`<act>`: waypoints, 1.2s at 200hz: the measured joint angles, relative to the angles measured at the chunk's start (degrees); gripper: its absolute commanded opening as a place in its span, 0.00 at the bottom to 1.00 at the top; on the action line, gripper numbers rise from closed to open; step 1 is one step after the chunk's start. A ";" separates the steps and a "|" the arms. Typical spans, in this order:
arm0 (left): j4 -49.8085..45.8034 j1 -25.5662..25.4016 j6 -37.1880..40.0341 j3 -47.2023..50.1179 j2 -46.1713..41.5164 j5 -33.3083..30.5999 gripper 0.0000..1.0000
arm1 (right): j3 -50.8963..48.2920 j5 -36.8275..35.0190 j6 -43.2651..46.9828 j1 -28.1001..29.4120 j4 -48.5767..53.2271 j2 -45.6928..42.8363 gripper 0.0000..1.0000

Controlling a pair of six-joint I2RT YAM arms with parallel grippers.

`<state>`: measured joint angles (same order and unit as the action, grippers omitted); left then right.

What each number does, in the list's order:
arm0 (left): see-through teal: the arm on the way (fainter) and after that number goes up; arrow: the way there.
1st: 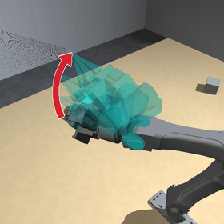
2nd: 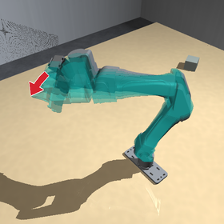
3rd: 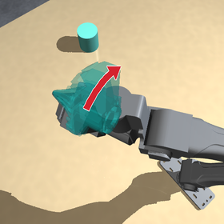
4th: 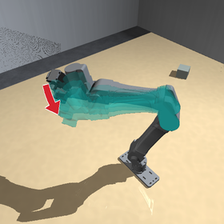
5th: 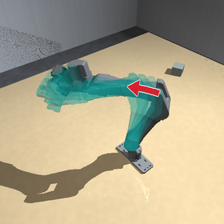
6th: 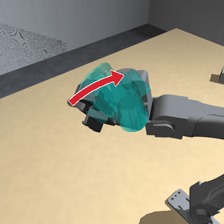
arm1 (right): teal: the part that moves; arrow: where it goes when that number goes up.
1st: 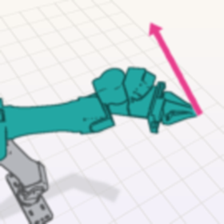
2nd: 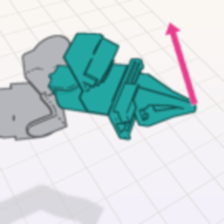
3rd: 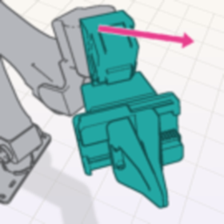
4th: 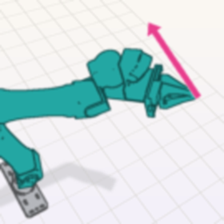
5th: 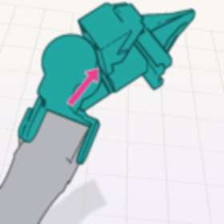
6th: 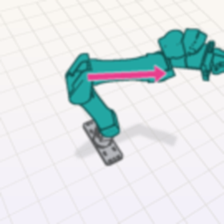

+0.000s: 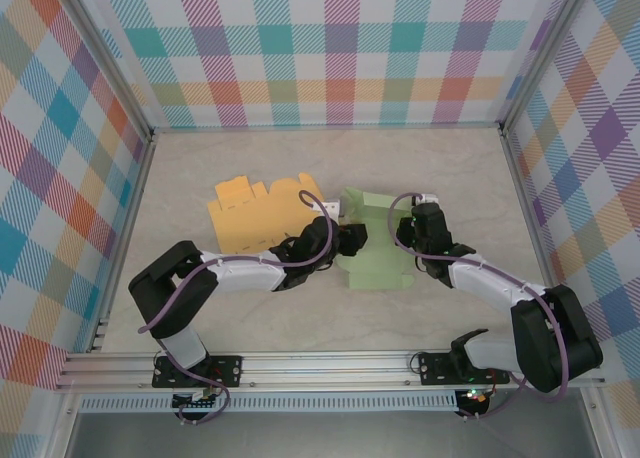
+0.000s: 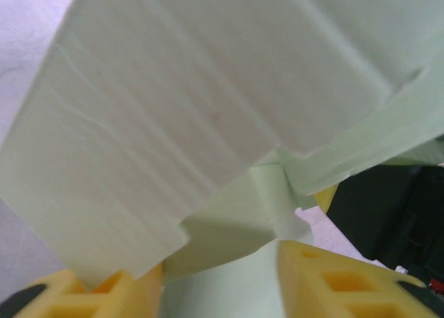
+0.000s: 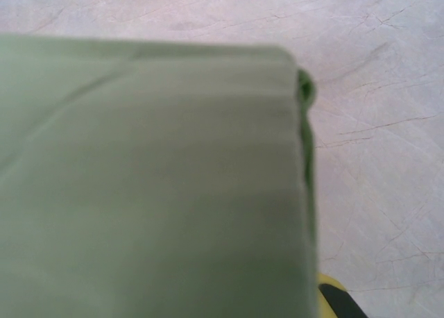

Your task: Fold the paper box

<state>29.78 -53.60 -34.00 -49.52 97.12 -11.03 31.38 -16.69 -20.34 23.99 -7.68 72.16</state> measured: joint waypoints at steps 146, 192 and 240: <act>2.78 -0.55 7.52 14.27 -19.71 2.23 0.49 | 0.94 1.90 -1.03 0.66 0.55 0.68 0.00; -3.26 -0.70 12.70 14.82 -31.76 5.20 0.47 | 0.94 1.49 -0.15 0.74 2.29 1.25 0.00; -16.41 0.22 17.62 10.40 -39.21 -7.78 0.31 | 0.94 1.51 -0.15 0.74 2.40 1.25 0.00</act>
<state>13.37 -53.39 -16.38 -39.11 57.91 -18.81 32.32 -15.18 -20.49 24.73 -5.28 73.41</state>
